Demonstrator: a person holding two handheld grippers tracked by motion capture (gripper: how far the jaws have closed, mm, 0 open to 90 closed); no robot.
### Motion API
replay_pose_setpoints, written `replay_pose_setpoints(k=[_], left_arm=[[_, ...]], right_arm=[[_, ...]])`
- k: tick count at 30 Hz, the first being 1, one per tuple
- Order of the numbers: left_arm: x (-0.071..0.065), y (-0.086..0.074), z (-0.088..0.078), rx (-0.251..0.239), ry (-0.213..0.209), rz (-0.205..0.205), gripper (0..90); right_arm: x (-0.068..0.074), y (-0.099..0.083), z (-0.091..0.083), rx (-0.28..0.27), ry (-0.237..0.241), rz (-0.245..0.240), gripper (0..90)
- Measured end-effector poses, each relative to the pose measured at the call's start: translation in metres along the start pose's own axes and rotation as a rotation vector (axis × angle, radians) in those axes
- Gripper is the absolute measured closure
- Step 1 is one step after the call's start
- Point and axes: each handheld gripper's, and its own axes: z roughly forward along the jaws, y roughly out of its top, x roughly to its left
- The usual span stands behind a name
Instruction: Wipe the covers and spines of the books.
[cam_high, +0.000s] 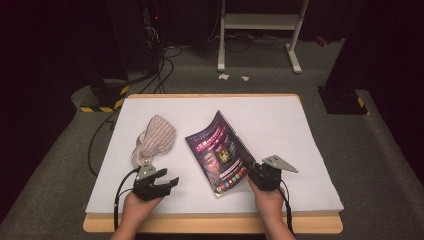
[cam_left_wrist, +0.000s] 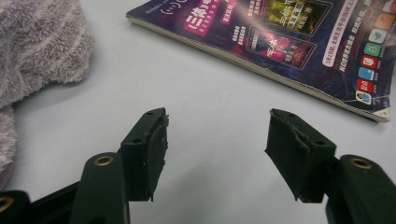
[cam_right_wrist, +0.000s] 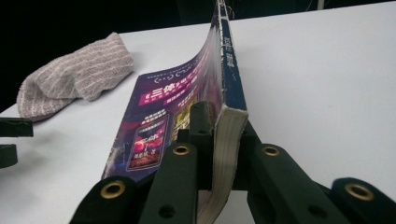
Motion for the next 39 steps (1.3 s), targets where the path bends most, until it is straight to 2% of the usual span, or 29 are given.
replay_pose_setpoints(k=[5,17,24,28,32,39], left_arm=[[0.002,-0.001,0.0,-0.008,0.001,-0.004,39.0],[0.006,-0.001,-0.003,-0.023,0.012,-0.009,39.0],[0.008,0.0,-0.004,-0.034,0.014,-0.015,39.2],[0.008,0.0,-0.004,-0.034,0.015,-0.01,41.0],[0.01,0.0,-0.005,-0.039,0.016,-0.015,40.7],[0.013,0.0,-0.008,-0.048,0.013,-0.028,41.0]], right_arm=[[-0.002,0.003,-0.002,-0.013,0.016,0.01,84.6],[-0.005,0.015,-0.02,-0.097,0.021,0.01,84.7],[-0.002,0.029,-0.03,-0.145,0.012,-0.015,84.8],[-0.001,0.036,-0.035,-0.162,-0.004,-0.03,84.8],[-0.005,0.043,-0.039,-0.195,-0.024,-0.029,84.8],[-0.01,0.054,-0.04,-0.219,-0.068,-0.025,84.8]])
